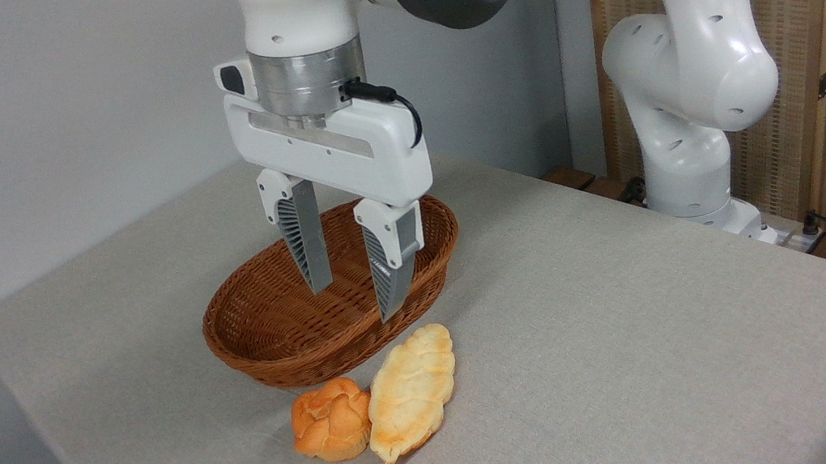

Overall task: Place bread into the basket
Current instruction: 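Move the open gripper from the basket down over the golden bread roll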

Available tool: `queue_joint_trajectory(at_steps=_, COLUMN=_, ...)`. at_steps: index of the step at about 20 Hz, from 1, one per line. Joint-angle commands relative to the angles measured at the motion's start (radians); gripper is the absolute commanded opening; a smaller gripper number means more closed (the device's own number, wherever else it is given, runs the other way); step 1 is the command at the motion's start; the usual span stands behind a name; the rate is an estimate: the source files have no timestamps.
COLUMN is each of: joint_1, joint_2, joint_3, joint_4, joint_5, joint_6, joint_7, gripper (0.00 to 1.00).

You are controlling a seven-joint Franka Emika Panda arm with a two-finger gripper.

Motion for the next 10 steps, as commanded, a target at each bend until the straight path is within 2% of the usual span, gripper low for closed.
queue_joint_trajectory(at_steps=1, joint_1=-0.009, joint_2=-0.011, joint_3=0.032, joint_4=-0.040, joint_5=-0.009, joint_6=-0.003, joint_7=-0.012, gripper=1.00)
queue_joint_trajectory(at_steps=4, joint_1=-0.008, joint_2=-0.009, joint_3=0.038, joint_4=-0.072, joint_5=-0.011, joint_6=0.034, joint_7=-0.013, gripper=1.00)
queue_joint_trajectory(at_steps=7, joint_1=-0.009, joint_2=-0.009, joint_3=0.088, joint_4=-0.123, joint_5=-0.019, joint_6=0.125, joint_7=-0.013, gripper=1.00)
queue_joint_trajectory(at_steps=10, joint_1=-0.009, joint_2=-0.002, joint_3=0.092, joint_4=-0.161, joint_5=-0.022, joint_6=0.209, joint_7=-0.013, gripper=1.00)
